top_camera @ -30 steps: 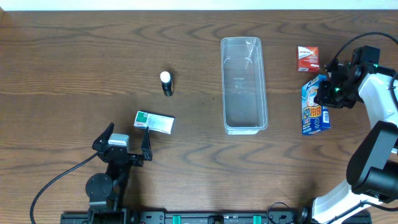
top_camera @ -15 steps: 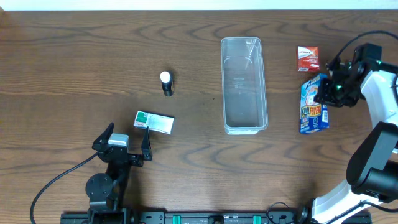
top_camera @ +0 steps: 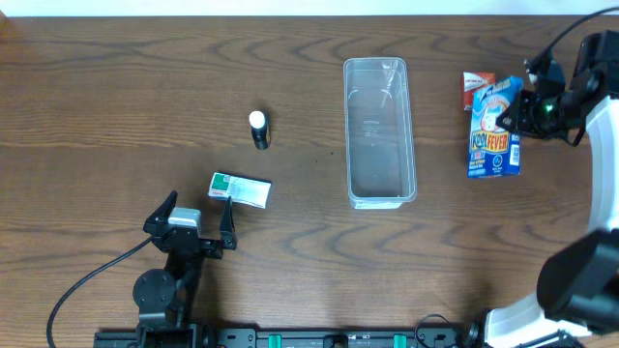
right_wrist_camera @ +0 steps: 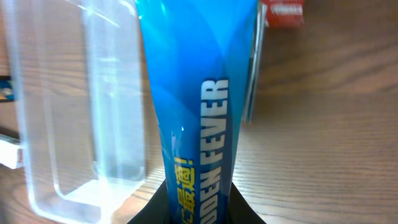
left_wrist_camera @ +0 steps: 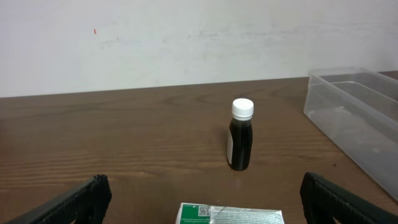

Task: Pack container
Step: 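Lift the blue box and carry it over the clear container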

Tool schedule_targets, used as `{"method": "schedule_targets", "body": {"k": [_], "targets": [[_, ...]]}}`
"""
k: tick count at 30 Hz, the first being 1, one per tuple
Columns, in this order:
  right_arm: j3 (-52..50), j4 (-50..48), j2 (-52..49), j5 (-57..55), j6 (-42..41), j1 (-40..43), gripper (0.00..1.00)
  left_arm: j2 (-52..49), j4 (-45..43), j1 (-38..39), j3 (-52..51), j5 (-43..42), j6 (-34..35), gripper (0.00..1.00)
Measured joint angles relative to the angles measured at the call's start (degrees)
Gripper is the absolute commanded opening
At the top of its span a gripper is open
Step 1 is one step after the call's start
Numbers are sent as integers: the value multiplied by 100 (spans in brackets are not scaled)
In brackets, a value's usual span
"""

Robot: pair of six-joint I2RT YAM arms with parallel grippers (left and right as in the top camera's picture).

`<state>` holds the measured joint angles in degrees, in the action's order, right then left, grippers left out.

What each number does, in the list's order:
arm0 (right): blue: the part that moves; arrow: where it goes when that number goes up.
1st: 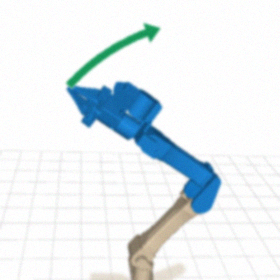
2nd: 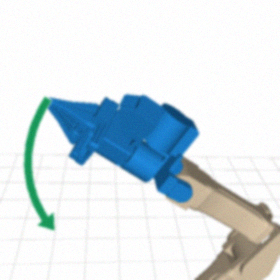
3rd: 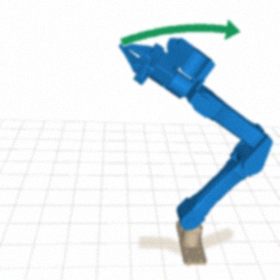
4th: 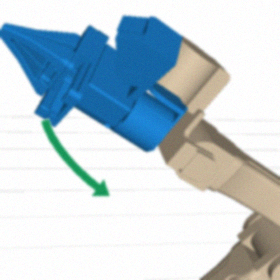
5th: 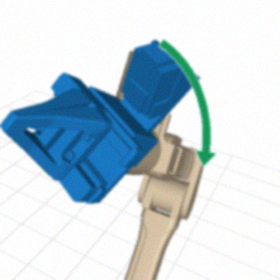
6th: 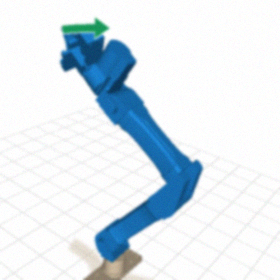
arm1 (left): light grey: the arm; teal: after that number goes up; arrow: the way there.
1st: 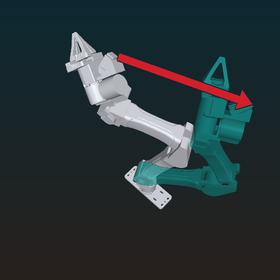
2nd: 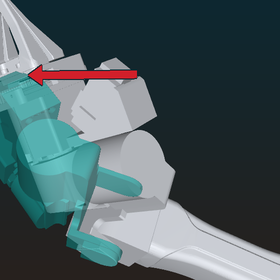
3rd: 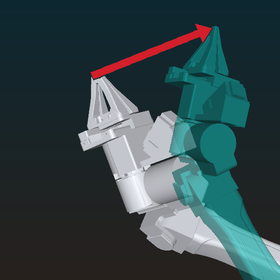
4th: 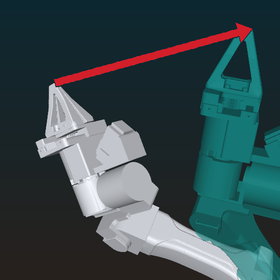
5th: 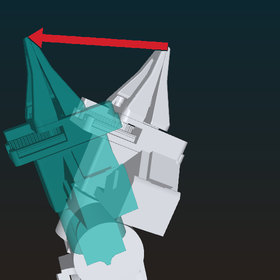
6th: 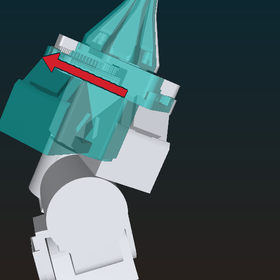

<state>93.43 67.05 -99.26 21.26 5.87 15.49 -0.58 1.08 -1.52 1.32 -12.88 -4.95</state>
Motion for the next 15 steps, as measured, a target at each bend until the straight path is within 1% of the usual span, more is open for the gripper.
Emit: {"method": "schedule_targets", "body": {"k": [3, 8, 13, 15], "targets": [[33, -20, 321, 13, -133, -203, 15, 0, 0, 0, 0, 0, 0, 98], [39, -245, 658, 46, -426, -863, 16, 0, 0, 0, 0, 0, 0, 98], [42, -949, 673, 87, -798, -1574, 17, 0, 0, 0, 0, 0, 0, 98], [44, -1370, 673, 83, -988, -1862, 17, 0, 0, 0, 0, 0, 0, 98]]}}
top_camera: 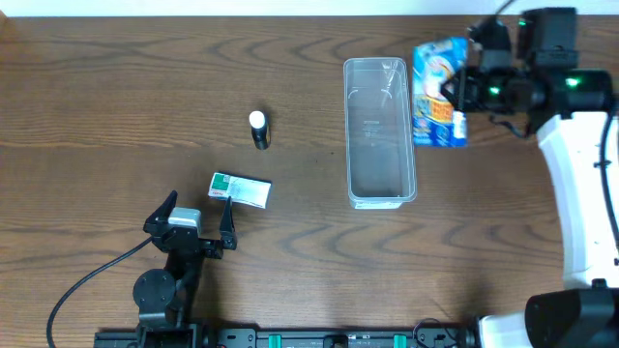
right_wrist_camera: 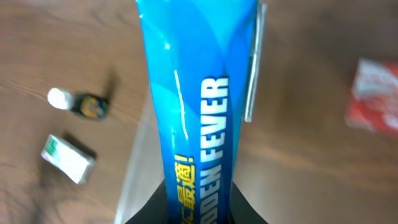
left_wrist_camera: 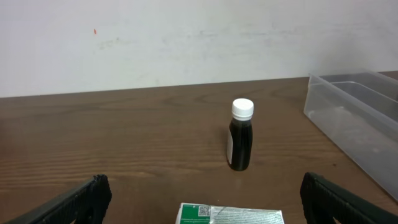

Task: Pack container
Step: 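Lift the blue box and carry it over the clear container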

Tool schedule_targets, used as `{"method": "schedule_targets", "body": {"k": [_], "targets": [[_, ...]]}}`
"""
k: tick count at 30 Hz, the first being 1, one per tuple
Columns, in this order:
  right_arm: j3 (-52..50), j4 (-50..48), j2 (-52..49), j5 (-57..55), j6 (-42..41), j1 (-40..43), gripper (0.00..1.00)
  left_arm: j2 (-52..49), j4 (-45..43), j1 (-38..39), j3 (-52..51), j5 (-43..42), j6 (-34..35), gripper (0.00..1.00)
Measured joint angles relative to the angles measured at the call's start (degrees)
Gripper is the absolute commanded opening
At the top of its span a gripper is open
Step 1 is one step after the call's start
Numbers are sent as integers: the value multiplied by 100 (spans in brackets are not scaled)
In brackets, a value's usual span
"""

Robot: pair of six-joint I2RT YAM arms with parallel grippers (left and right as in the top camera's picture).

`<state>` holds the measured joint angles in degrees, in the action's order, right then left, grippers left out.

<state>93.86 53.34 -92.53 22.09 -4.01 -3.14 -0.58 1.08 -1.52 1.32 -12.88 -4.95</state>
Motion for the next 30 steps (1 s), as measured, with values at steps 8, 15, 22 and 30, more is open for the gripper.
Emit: {"method": "schedule_targets", "body": {"k": [8, 15, 22, 30], "targets": [[4, -684, -205, -415, -750, -728, 18, 0, 0, 0, 0, 0, 0, 98], [4, -887, -944, -629, -1246, -957, 18, 0, 0, 0, 0, 2, 0, 98], [4, -1123, -1475, -599, -1541, -968, 18, 0, 0, 0, 0, 0, 0, 98], [4, -1368, -1563, -271, -1663, -970, 19, 0, 0, 0, 0, 0, 0, 98]]}}
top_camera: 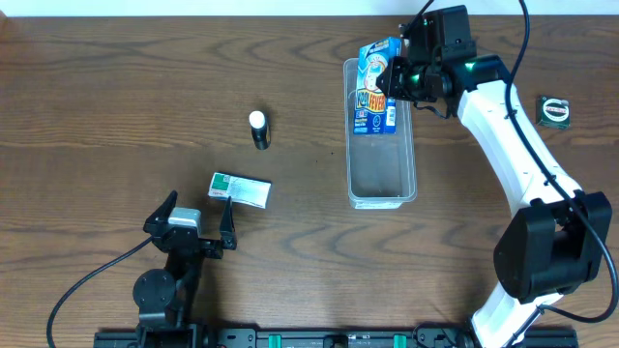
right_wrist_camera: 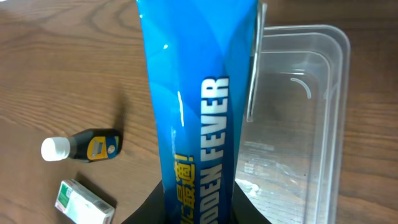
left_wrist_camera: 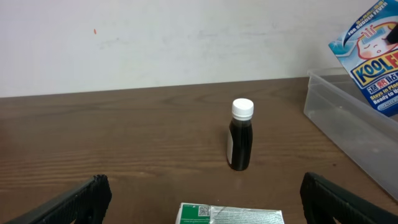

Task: Pack container
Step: 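Lift the blue box and carry it over the clear container, then lower the blue box into the container and release it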

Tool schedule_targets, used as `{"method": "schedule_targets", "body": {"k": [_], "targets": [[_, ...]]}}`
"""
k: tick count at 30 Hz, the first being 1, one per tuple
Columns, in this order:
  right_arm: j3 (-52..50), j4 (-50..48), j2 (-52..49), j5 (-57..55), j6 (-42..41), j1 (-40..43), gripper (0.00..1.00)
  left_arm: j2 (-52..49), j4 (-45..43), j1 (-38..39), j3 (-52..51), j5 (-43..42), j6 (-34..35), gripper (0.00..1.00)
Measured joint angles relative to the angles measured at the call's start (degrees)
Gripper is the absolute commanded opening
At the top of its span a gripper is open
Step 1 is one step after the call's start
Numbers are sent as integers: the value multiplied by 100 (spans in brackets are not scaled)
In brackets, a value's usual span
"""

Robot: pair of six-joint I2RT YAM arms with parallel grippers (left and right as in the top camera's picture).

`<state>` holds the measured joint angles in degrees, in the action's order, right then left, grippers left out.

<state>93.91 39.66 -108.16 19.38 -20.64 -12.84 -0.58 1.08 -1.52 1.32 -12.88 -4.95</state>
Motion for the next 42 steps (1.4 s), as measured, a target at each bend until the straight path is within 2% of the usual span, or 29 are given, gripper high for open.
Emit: {"method": "schedule_targets", "body": {"k": [25, 26, 27, 28, 29, 38, 42], "targets": [[0, -98, -22, 133, -234, 0, 25, 0, 0, 0, 0, 0, 0, 98], [0, -114, -22, 157, -243, 0, 29, 0, 0, 0, 0, 0, 0, 98], [0, -133, -22, 177, -273, 0, 46, 0, 0, 0, 0, 0, 0, 98], [0, -155, -22, 192, -306, 0, 71, 0, 0, 0, 0, 0, 0, 98], [0, -179, -22, 203, -299, 0, 77, 0, 0, 0, 0, 0, 0, 98], [0, -243, -22, 225, -234, 2, 75, 0, 0, 0, 0, 0, 0, 98], [0, -267, -22, 227, -221, 31, 65, 0, 0, 0, 0, 0, 0, 98]]}}
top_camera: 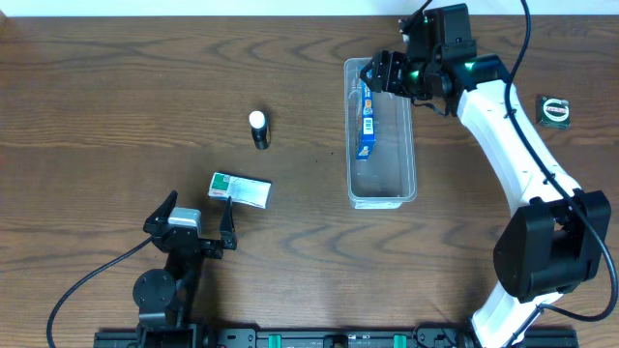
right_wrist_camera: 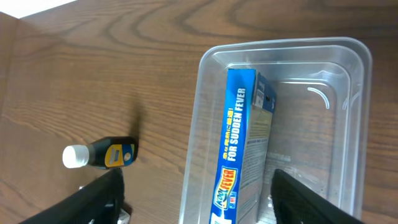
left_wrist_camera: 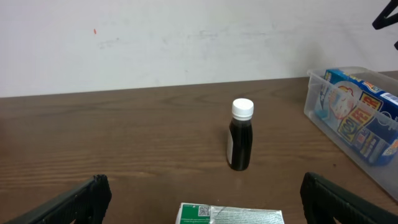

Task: Pack container
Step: 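Lower the blue box into the container and release it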

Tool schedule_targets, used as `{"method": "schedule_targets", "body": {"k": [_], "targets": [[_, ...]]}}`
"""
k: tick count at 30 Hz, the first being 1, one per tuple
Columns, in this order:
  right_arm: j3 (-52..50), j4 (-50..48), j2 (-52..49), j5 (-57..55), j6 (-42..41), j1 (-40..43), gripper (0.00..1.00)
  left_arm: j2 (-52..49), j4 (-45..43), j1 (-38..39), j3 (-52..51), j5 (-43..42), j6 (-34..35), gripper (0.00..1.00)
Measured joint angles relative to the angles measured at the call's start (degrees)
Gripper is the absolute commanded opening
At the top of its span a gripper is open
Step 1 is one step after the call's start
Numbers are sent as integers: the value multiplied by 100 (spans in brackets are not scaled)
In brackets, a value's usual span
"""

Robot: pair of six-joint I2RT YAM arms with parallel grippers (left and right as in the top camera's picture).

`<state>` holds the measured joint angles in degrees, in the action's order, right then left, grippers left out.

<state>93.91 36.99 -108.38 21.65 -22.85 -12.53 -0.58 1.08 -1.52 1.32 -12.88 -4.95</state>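
The clear plastic container (top_camera: 407,172) lies mid-table. A blue Kool Fever box (top_camera: 366,118) stands on its edge inside it, against the left wall; the box (right_wrist_camera: 238,155) also shows in the right wrist view. My right gripper (top_camera: 387,74) hangs open above the container's far end, holding nothing. A dark bottle with a white cap (top_camera: 259,130) stands to the left. A green and white box (top_camera: 240,189) lies just ahead of my open left gripper (top_camera: 195,216).
A small dark round object (top_camera: 555,109) lies at the far right of the brown wooden table (top_camera: 116,87). A white wall (left_wrist_camera: 155,37) backs the table in the left wrist view.
My right gripper has opened and let go of the blue box, which now stands on edge inside the container. The left arm has not moved.
My right gripper was shut on the blue box at the table's right side, beside a red packet. It then held the box just right of the container, then over the container's far end. Now the box rests inside and the gripper is open.
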Motion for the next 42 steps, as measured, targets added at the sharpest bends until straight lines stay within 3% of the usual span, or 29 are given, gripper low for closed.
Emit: {"method": "schedule_targets", "body": {"k": [3, 6, 12, 26, 42], "targets": [[0, -22, 0, 57, 31, 20, 52, 0, 0, 0, 0, 0, 0, 98], [0, -50, 0, 192, 57, 24, 28, 0, 0, 0, 0, 0, 0, 98], [0, -35, 0, 243, 221, -68, 1, 0, 0, 0, 0, 0, 0, 98], [-7, 39, -85, -516, 407, -647, 1, 0, 0, 0, 0, 0, 0, 98], [-76, 205, -820, -981, 555, -669, 1, 0, 0, 0, 0, 0, 0, 98]]}}
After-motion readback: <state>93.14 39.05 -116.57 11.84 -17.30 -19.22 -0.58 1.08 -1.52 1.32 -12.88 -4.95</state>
